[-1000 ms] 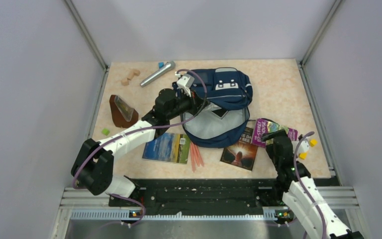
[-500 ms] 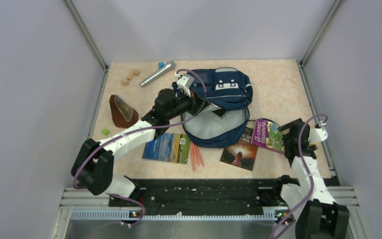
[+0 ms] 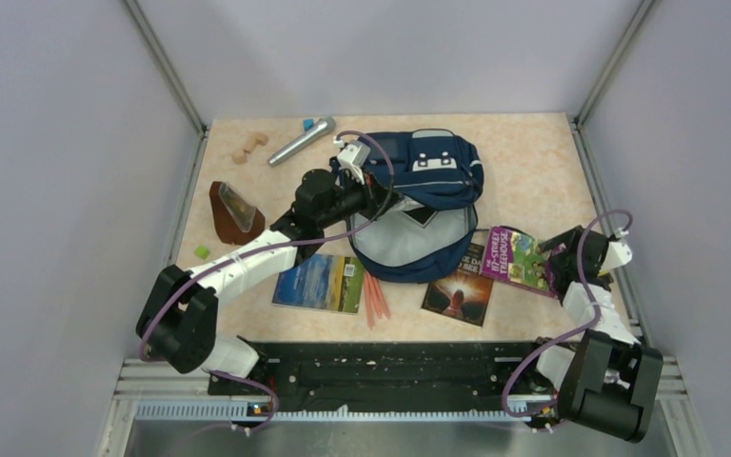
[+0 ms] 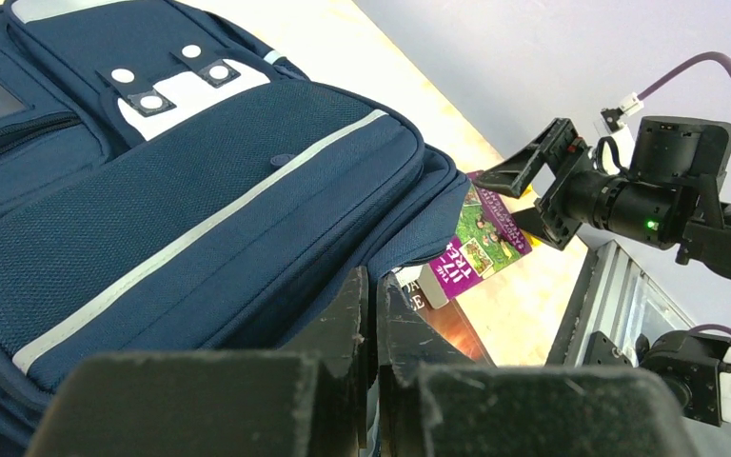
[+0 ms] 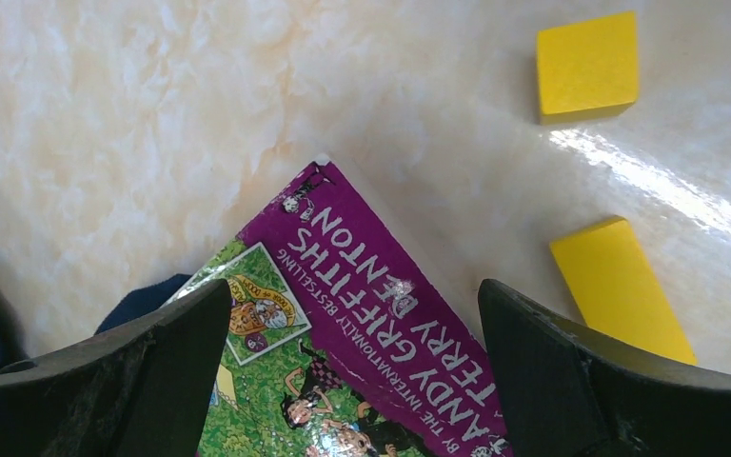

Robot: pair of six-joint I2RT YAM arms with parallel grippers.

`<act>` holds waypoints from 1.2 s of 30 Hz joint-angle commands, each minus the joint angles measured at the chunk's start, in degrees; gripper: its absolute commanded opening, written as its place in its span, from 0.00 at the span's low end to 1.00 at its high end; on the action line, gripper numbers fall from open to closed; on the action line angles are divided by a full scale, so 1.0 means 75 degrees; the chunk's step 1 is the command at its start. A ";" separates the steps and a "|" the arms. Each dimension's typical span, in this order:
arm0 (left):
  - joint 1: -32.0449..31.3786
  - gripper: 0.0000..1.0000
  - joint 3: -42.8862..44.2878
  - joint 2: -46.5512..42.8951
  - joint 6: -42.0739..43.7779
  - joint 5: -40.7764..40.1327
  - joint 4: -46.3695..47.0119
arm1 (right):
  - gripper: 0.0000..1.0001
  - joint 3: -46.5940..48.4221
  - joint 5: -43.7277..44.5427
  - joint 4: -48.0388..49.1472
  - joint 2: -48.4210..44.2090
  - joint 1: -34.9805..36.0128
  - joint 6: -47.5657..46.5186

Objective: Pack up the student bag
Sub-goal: Adjust the book at the center of the board.

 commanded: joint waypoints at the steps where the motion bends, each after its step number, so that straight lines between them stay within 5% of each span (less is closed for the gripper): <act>1: 0.0062 0.00 0.0068 -0.0087 -0.0123 0.0035 0.0975 | 0.99 -0.0014 -0.1015 0.0686 0.0169 -0.0052 -0.0370; 15: 0.0058 0.00 0.0083 -0.0185 -0.0002 -0.0033 0.0838 | 0.99 0.0221 -0.1606 0.0670 0.0567 0.1748 0.0078; 26: 0.0063 0.00 0.0057 -0.0426 0.0238 -0.0259 0.0608 | 0.99 0.0434 -0.1400 0.0252 0.0624 0.0294 -0.0998; 36: 0.0065 0.00 0.0099 -0.0427 0.0274 -0.0269 0.0534 | 0.94 0.0561 -0.3412 0.0964 0.1477 0.0298 -0.1751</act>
